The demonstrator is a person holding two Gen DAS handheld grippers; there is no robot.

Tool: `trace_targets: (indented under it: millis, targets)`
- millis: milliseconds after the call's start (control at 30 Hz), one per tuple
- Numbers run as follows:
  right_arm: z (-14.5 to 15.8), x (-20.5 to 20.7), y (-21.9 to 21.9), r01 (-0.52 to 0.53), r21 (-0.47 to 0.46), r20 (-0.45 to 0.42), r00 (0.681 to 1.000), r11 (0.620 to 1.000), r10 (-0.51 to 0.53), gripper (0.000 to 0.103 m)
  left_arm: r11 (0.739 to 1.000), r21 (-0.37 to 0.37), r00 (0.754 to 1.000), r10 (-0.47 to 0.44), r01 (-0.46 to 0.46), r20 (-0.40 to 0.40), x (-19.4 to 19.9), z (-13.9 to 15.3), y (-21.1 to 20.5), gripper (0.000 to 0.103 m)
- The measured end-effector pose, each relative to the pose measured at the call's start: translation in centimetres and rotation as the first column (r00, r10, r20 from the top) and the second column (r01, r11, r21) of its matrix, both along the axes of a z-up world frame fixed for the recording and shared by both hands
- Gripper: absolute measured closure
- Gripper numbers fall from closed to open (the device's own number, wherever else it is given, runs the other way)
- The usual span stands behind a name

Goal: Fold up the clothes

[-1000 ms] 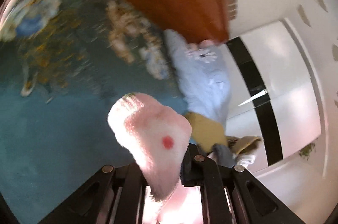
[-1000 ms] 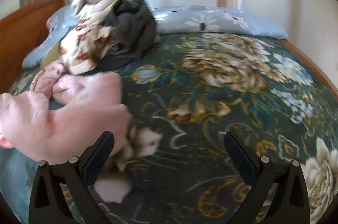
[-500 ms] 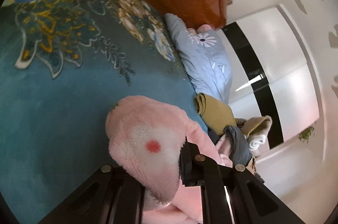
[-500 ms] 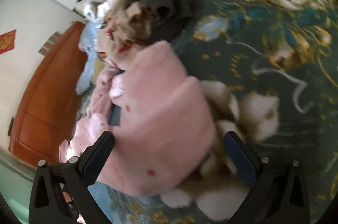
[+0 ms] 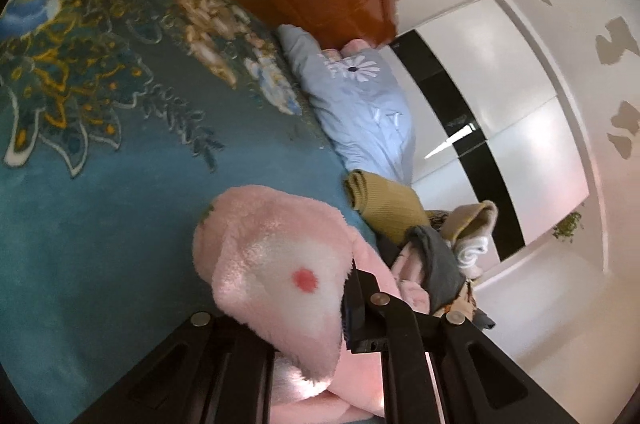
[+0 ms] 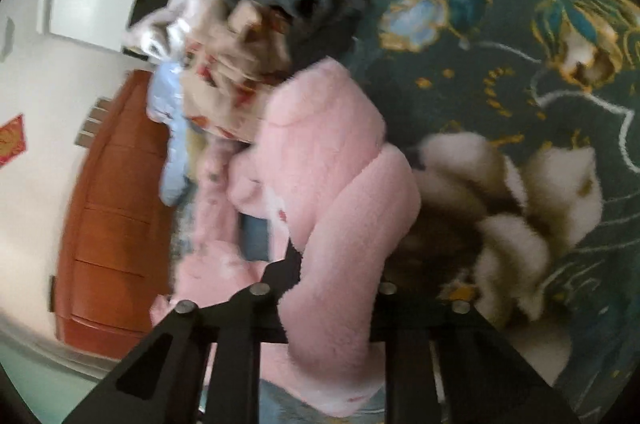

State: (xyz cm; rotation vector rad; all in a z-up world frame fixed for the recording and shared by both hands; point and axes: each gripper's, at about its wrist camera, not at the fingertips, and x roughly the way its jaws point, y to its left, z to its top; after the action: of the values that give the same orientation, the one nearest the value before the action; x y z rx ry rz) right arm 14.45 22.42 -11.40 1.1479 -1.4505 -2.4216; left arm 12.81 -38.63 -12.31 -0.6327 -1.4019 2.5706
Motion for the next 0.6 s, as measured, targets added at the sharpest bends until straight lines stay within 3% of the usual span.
trace_targets:
  millis: [167,300,400,467,533,600]
  targets:
    - [7.2,2.0,0.9,0.002,0.006,-0.229,0.973,1.0,-0.001,0.088,0.999,-0.039,0.992,-0.025,0.021,-0.122,1.9,2.3,0.6,0.091]
    - [14.7,6.0,1.4,0.022,0.074,-0.433,0.902,0.997,0.012,0.089,0.992,0.045,0.95,-0.098,0.117,-0.296,3.4,4.1,0.5,0.092]
    - [20.0,8.9,1.1,0.056,0.137,-0.563,0.826,0.989,0.032,0.089,0.993,0.027,0.93,-0.095,0.112,-0.355,3.6,5.6,0.3,0.092]
    - [22.2,9.1,0.4,0.07,0.19,-0.592,0.804,0.979,0.057,0.089,0.997,0.008,0.945,-0.071,0.077,-0.321,2.8,5.7,-0.2,0.092]
    - [23.1,7.0,-0.5,0.055,0.21,-0.57,0.818,0.976,0.077,0.089,0.998,0.039,0.96,-0.032,0.044,-0.277,2.0,4.7,-1.1,0.092]
    - [22.9,2.8,-1.7,0.039,0.23,-0.513,0.854,0.972,0.087,0.089,0.997,0.079,0.972,0.01,0.009,-0.234,1.7,3.4,-2.4,0.092]
